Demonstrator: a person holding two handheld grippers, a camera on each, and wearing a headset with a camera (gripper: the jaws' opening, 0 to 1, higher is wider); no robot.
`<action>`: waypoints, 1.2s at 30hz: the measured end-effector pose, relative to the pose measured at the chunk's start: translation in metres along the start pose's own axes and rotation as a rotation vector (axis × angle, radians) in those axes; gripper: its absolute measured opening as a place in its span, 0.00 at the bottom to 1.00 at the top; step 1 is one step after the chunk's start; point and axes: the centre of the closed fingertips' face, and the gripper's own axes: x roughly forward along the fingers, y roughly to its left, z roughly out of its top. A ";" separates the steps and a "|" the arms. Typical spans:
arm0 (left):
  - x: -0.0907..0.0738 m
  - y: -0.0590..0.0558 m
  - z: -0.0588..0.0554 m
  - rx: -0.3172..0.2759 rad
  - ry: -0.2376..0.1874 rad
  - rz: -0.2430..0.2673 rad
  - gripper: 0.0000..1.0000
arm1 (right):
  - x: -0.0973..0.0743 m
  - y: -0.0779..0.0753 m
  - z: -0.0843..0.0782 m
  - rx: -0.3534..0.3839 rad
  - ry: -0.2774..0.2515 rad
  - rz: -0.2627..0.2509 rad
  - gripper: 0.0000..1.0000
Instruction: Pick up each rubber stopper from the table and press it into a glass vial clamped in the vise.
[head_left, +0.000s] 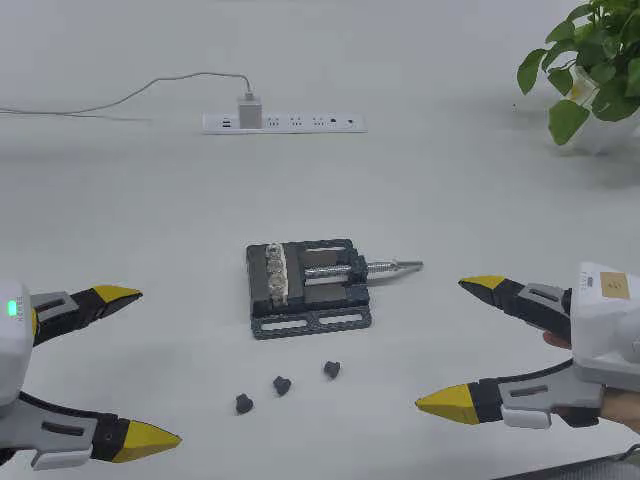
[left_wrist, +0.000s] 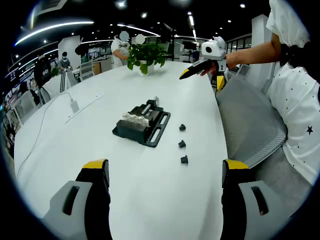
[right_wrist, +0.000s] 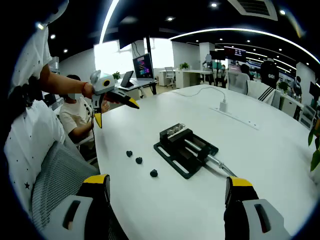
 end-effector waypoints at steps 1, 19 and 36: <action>0.000 0.000 0.000 0.002 0.000 -0.001 0.93 | 0.000 0.000 0.000 -0.002 0.001 -0.001 0.95; 0.005 0.001 -0.001 0.016 0.018 -0.031 0.89 | 0.001 -0.004 0.002 -0.003 0.001 -0.001 0.93; 0.017 -0.003 0.003 0.206 0.116 -0.135 0.64 | 0.000 -0.003 0.000 0.002 0.004 0.000 0.91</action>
